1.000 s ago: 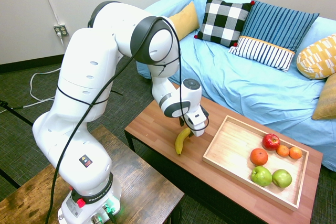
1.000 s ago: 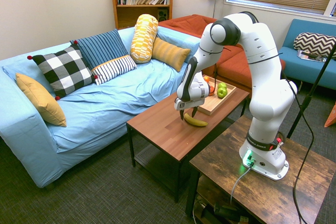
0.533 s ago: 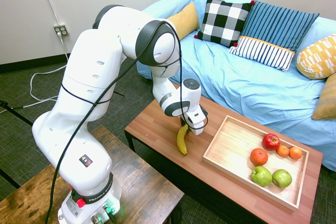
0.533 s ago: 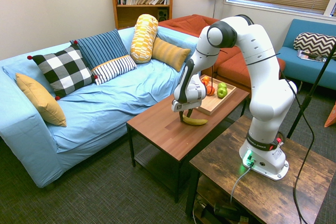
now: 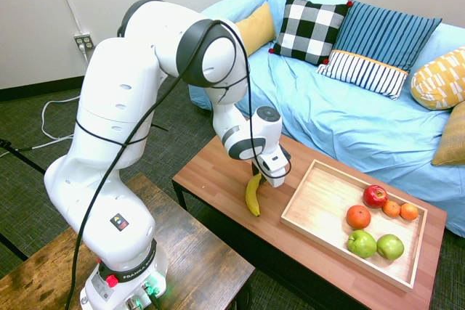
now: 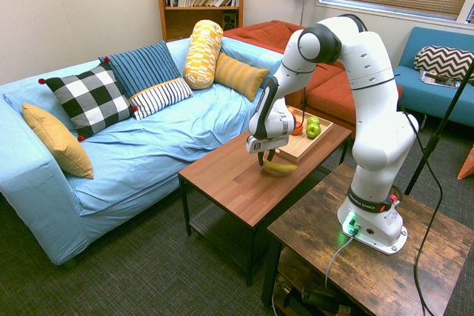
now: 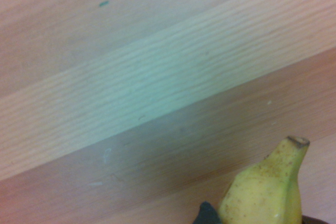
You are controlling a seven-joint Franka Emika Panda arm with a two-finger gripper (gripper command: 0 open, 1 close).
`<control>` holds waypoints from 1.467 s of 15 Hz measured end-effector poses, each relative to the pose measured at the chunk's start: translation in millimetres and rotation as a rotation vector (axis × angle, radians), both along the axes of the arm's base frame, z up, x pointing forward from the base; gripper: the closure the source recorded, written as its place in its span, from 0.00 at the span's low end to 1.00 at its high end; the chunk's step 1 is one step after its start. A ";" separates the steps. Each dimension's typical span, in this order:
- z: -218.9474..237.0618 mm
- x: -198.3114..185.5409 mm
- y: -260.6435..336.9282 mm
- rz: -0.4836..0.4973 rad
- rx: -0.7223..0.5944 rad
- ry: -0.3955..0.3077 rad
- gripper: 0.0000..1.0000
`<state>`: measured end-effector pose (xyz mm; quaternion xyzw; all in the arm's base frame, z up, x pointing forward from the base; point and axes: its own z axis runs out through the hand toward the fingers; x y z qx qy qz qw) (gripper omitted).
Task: Put banana in the tray
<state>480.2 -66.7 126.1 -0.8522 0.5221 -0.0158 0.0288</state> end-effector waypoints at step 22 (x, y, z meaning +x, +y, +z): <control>48.3 124.1 -197.4 -0.105 -0.051 -0.016 1.00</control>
